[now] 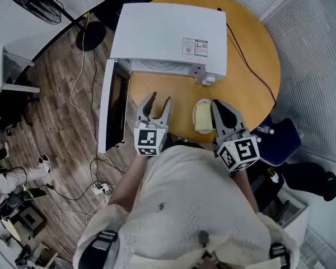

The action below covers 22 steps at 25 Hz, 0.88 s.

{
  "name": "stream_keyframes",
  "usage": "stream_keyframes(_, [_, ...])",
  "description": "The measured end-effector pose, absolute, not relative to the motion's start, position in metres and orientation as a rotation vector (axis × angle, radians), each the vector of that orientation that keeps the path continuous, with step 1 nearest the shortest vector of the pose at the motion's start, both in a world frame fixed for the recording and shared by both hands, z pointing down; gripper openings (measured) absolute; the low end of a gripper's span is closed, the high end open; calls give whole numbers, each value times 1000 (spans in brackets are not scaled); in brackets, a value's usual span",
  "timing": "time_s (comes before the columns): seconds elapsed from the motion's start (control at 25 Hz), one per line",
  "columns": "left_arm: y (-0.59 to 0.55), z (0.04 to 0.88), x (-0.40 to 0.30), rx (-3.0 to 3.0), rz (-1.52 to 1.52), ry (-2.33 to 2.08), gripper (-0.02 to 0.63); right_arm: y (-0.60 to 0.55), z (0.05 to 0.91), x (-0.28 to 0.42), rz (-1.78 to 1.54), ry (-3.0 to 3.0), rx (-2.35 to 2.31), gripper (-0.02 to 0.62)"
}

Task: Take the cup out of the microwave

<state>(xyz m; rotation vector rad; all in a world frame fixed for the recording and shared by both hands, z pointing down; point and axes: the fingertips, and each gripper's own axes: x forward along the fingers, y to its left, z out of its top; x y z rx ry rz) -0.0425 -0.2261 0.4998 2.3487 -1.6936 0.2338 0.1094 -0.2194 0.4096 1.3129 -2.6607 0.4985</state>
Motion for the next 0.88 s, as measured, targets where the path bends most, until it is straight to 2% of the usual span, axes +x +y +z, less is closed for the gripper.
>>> stream_keyframes(0.88, [-322, 579, -73, 2252, 357, -1640, 213, -259, 435, 92, 564, -2552, 1427, 9])
